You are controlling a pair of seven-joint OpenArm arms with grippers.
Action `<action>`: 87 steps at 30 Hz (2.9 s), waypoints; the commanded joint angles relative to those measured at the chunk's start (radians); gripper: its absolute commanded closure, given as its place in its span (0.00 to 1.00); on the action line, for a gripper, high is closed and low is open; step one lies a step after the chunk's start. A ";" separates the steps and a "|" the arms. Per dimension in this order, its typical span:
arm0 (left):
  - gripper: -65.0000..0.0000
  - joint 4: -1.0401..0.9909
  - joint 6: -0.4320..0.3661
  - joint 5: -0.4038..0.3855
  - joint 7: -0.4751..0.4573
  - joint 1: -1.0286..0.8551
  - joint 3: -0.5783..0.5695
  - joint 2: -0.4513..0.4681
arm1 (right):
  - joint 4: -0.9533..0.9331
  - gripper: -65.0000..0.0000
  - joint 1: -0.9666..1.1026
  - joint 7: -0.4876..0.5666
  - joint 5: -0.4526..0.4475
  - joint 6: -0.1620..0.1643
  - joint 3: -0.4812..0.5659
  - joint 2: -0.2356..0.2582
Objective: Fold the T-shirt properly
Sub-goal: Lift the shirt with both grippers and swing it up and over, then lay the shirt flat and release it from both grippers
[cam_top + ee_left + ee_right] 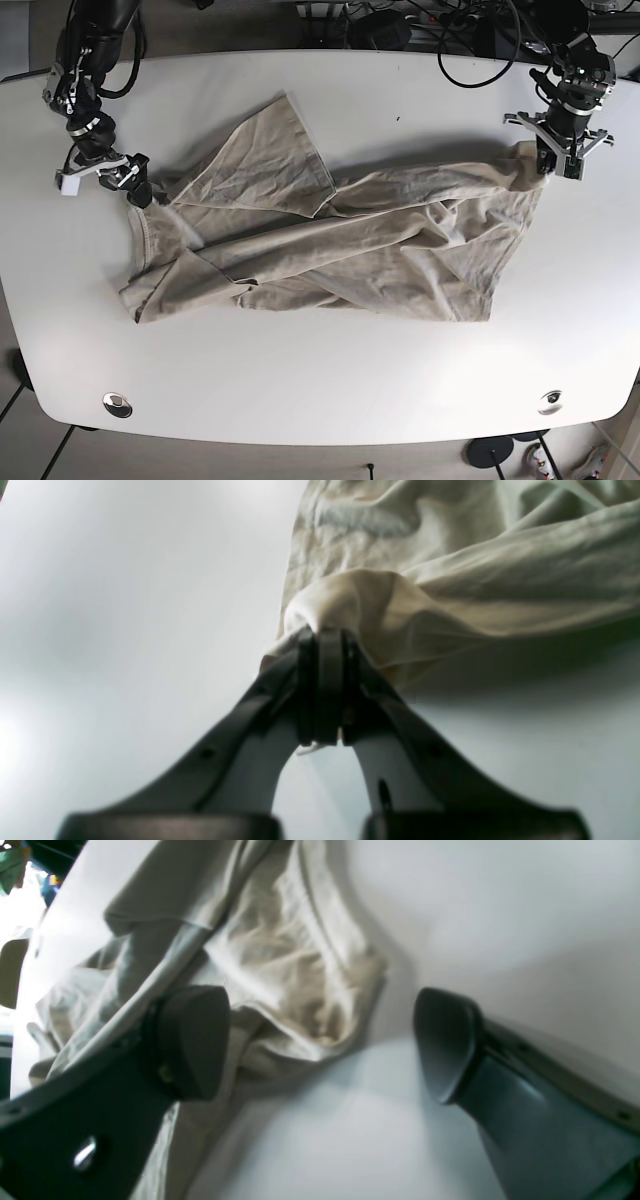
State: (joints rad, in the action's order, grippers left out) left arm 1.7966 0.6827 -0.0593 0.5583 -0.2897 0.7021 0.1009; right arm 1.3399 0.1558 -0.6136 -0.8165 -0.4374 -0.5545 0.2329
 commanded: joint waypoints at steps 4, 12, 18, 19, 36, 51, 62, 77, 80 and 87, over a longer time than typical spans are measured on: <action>1.00 0.019 -0.002 -0.014 -0.020 0.002 0.009 0.012 | 0.008 0.17 -0.063 -0.016 0.090 0.004 0.000 -0.037; 1.00 0.027 -0.002 -0.020 -0.022 0.002 0.012 0.012 | 0.008 0.60 -0.100 -0.016 0.167 0.004 0.000 -0.085; 1.00 0.045 -0.001 -0.021 -0.022 0.002 0.011 0.012 | 0.017 0.96 -0.094 -0.016 0.164 0.004 -0.003 -0.080; 1.00 0.061 0.001 -0.021 -0.022 -0.001 0.006 0.007 | 0.023 0.96 -0.091 -0.016 0.164 0.004 -0.006 -0.079; 1.00 0.177 0.015 0.089 0.096 0.349 -0.143 -0.069 | 0.350 0.96 -0.072 -0.027 0.217 0.004 0.003 -0.016; 1.00 -0.433 -0.037 0.080 0.165 1.193 -0.286 0.058 | 0.048 0.96 -0.869 -0.113 0.490 -0.007 0.190 0.096; 1.00 -0.622 -0.079 0.078 0.102 1.549 -0.286 0.207 | -0.061 0.95 -1.297 -0.191 0.486 -0.005 0.233 0.098; 1.00 -0.060 -0.079 -0.233 0.165 0.467 0.040 0.224 | 0.338 0.96 -0.289 -0.219 0.265 -0.005 -0.006 -0.039; 1.00 -0.010 -0.079 -0.279 0.162 0.297 0.112 0.188 | 0.376 0.96 -0.132 -0.160 0.263 -0.005 -0.006 -0.063; 1.00 -0.002 -0.054 -0.391 0.156 0.033 0.219 0.155 | 0.453 0.96 0.117 -0.145 0.263 -0.008 -0.006 -0.108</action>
State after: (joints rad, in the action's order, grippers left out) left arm 1.7767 0.6369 -0.4343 0.7467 -0.2653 0.9169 0.2359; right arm 1.7718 0.2790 -0.7853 -0.5400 -0.4446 -0.5556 0.1154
